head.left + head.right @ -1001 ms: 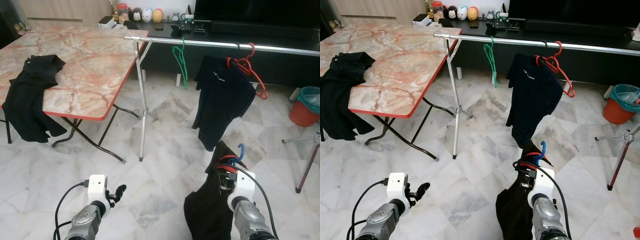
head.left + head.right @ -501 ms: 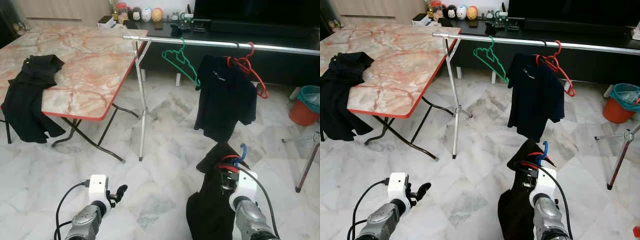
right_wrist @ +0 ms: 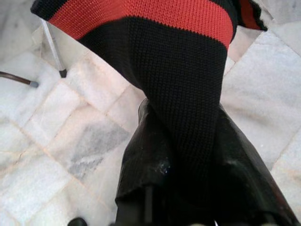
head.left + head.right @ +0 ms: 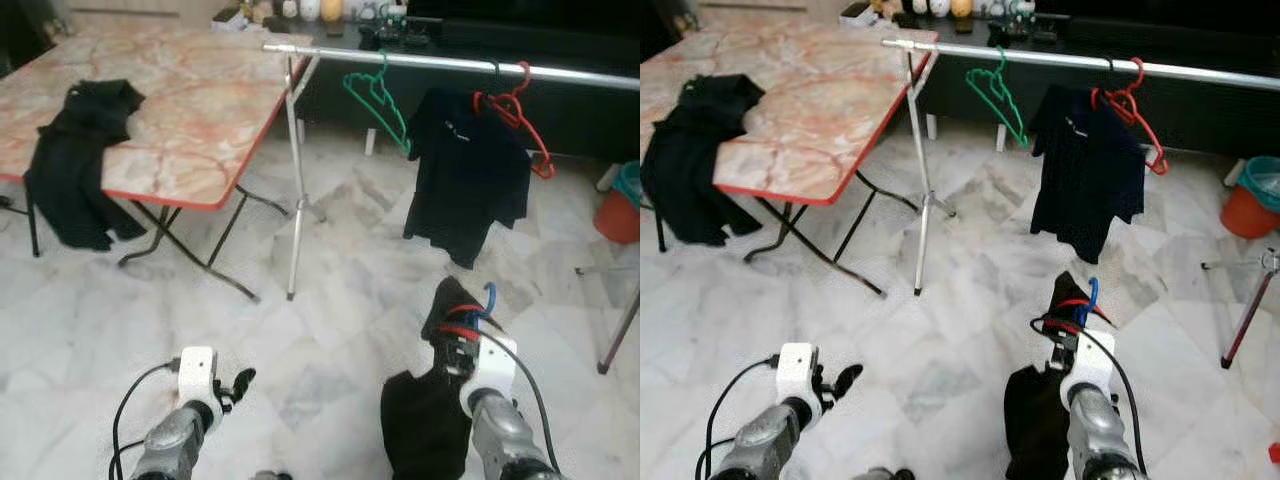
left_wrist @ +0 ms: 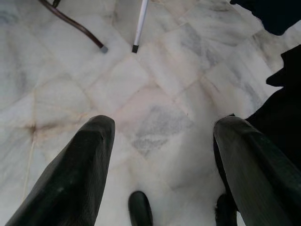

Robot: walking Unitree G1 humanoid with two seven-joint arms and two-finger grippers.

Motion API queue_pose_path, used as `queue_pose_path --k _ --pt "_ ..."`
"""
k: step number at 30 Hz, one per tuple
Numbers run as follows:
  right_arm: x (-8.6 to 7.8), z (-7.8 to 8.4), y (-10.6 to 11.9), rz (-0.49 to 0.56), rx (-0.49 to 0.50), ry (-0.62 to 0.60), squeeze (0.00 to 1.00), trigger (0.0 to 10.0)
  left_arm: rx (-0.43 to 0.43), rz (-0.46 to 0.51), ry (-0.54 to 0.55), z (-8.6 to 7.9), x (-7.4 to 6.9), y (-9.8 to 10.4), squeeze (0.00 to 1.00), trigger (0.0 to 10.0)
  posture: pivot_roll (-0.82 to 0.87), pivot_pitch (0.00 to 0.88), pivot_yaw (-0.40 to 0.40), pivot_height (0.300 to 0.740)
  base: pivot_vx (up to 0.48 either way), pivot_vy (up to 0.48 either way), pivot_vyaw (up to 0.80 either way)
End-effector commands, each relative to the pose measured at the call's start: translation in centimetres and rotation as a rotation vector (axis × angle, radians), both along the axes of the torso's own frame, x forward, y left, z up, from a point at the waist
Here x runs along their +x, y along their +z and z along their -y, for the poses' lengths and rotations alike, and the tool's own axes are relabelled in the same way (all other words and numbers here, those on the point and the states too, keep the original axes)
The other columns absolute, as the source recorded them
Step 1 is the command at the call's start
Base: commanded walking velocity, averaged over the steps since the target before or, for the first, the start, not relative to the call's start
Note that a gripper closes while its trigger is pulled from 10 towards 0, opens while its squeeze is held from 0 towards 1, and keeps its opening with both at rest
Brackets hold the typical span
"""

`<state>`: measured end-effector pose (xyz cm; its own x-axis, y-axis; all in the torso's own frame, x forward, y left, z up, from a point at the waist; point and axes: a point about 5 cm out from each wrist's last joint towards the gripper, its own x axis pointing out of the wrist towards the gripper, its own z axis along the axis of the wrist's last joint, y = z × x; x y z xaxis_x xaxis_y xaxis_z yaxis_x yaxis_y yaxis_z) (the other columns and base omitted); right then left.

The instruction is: Hang hanger

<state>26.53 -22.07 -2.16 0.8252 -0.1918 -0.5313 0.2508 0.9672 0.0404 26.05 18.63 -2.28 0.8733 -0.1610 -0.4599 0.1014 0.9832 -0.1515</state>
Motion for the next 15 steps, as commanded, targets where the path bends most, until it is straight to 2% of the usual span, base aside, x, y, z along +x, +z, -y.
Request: queue_pose_path --k 1,15 --pt "0.57 0.23 0.68 0.047 -0.003 -0.022 0.00 10.0 0.004 0.001 -0.008 -0.05 -0.18 -0.09 0.00 10.0 0.06 0.038 0.022 0.740 -0.270 0.000 0.00" --pt "0.77 0.49 0.94 0.060 -0.009 -0.045 0.00 10.0 -0.002 0.006 -0.010 -0.03 -0.06 0.02 0.00 10.0 0.06 0.037 0.024 0.740 -0.269 0.000 0.00"
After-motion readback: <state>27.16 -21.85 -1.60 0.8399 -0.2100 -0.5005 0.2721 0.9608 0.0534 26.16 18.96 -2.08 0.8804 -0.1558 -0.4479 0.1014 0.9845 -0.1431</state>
